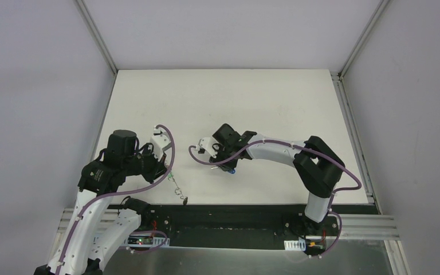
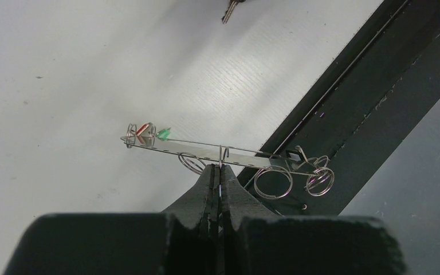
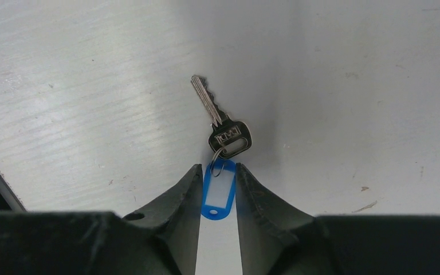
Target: Put the keys on the keyring
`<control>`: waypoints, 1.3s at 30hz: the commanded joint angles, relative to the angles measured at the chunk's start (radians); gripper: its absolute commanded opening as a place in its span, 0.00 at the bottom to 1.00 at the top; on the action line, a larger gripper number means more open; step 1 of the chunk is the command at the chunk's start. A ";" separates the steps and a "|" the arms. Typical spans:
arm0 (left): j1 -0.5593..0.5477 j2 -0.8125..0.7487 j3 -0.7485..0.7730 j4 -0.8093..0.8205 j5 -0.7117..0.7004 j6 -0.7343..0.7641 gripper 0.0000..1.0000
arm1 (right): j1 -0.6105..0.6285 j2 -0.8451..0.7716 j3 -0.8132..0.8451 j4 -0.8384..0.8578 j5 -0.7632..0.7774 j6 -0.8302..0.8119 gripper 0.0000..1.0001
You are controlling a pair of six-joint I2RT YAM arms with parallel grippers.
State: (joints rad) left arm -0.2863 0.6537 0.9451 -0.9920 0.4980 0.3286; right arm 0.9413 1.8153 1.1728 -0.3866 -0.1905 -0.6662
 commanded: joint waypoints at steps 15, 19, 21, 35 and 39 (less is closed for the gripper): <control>0.009 -0.011 0.013 0.027 0.049 -0.007 0.00 | 0.004 0.023 0.049 0.003 0.015 -0.009 0.24; 0.009 -0.010 0.011 0.029 0.050 -0.007 0.00 | 0.004 0.023 0.050 0.002 0.014 -0.010 0.21; 0.009 -0.010 0.011 0.029 0.052 -0.006 0.00 | 0.005 0.022 0.049 0.002 0.014 -0.010 0.17; 0.009 0.001 0.016 0.030 0.056 -0.004 0.00 | -0.015 -0.034 0.046 0.003 -0.023 0.006 0.00; 0.009 0.021 0.027 0.019 0.070 0.006 0.00 | -0.041 -0.098 0.038 0.003 -0.093 0.020 0.00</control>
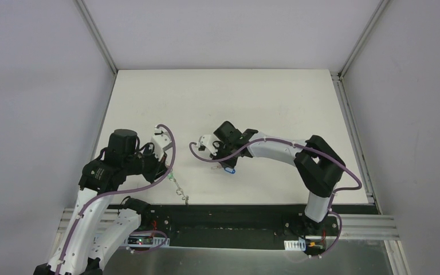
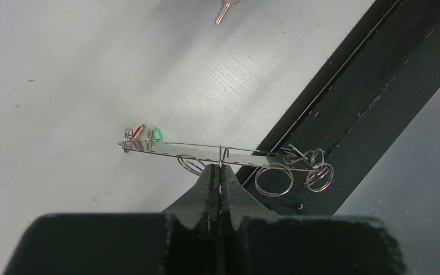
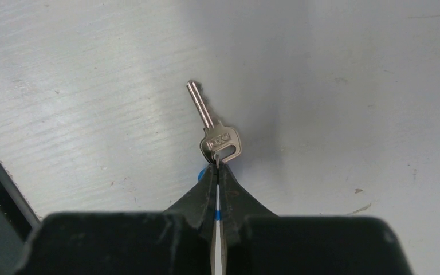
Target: Put the keys on the keyring
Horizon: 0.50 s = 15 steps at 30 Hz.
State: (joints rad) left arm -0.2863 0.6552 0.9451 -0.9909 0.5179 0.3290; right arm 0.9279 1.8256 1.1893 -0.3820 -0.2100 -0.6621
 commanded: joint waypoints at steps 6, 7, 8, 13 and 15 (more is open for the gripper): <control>0.009 0.057 0.066 -0.002 0.074 0.039 0.00 | -0.106 -0.228 0.044 -0.051 -0.291 0.021 0.00; 0.009 0.066 0.076 -0.003 0.077 0.043 0.00 | -0.125 -0.239 0.061 -0.068 -0.335 0.028 0.00; 0.009 0.074 0.085 -0.004 0.086 0.045 0.00 | -0.143 -0.247 0.086 -0.090 -0.395 0.033 0.00; 0.004 0.132 0.150 0.008 0.129 0.035 0.00 | -0.194 -0.272 0.163 -0.148 -0.550 0.079 0.00; -0.003 0.159 0.173 0.017 0.141 0.028 0.00 | -0.194 -0.294 0.162 -0.133 -0.568 0.098 0.00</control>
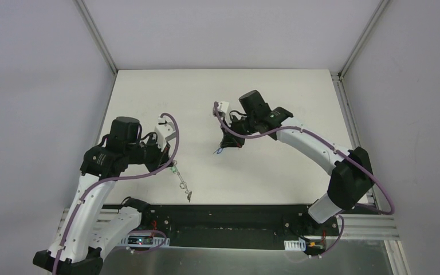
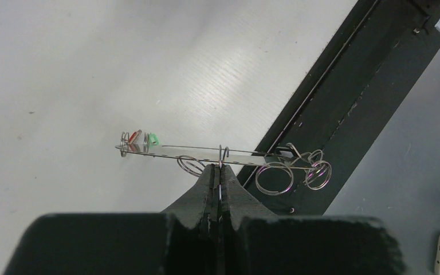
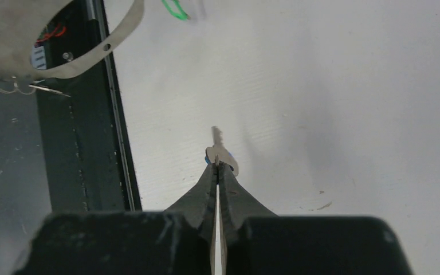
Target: Put the keys on the keyring
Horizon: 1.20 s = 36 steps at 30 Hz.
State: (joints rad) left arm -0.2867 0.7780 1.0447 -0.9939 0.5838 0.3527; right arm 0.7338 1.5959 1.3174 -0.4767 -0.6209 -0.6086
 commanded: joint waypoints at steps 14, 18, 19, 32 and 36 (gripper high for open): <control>-0.122 0.221 0.280 0.122 0.067 -0.096 0.00 | 0.000 -0.083 0.270 -0.076 -0.280 0.222 0.00; -0.172 0.271 0.344 0.154 0.032 -0.133 0.00 | 0.000 -0.101 0.263 -0.027 -0.283 0.280 0.00; -0.182 0.283 0.358 0.156 0.022 -0.137 0.00 | 0.000 -0.102 0.262 -0.023 -0.291 0.288 0.00; -0.265 0.286 0.340 0.237 -0.012 -0.144 0.00 | -0.055 -0.115 0.190 0.065 -0.457 0.383 0.00; -0.278 0.262 0.277 0.295 -0.024 -0.150 0.00 | -0.057 -0.118 0.158 0.098 -0.487 0.404 0.00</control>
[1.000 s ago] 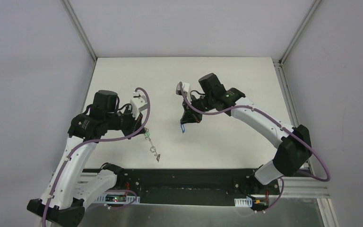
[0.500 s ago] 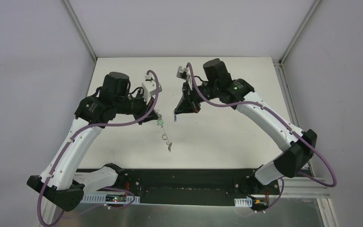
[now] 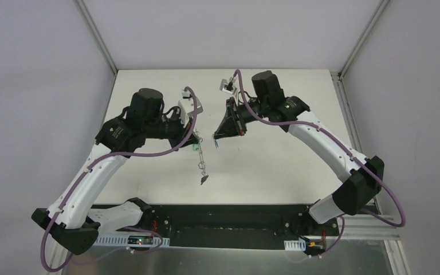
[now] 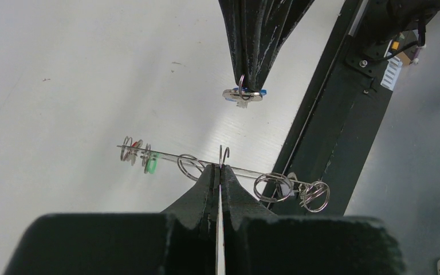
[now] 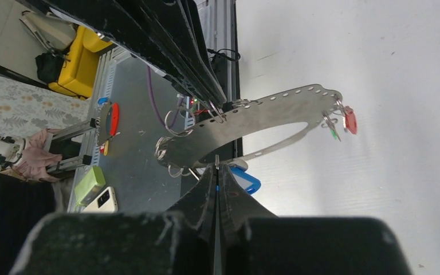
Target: Put the keys on the keyring
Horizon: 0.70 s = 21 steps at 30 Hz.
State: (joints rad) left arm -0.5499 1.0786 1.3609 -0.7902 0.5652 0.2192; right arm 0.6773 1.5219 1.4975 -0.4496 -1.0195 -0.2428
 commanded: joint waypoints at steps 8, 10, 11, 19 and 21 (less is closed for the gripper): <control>-0.026 -0.071 -0.130 0.172 0.058 0.006 0.00 | -0.008 -0.041 -0.095 0.130 -0.111 0.062 0.00; -0.025 -0.080 -0.151 0.167 0.096 0.024 0.00 | -0.013 -0.041 -0.108 0.129 -0.127 0.051 0.00; -0.025 -0.086 -0.155 0.166 0.110 0.028 0.00 | -0.012 -0.041 -0.112 0.127 -0.135 0.044 0.00; -0.019 -0.096 -0.178 0.179 0.259 -0.032 0.00 | -0.008 0.034 -0.117 0.171 -0.230 0.079 0.00; -0.011 -0.093 -0.181 0.199 0.305 -0.067 0.00 | -0.003 0.044 -0.113 0.165 -0.247 0.075 0.00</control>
State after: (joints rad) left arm -0.5640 1.0027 1.1847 -0.6693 0.7216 0.2108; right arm 0.6682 1.5387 1.3796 -0.3286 -1.1767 -0.1776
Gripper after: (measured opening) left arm 0.008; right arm 0.007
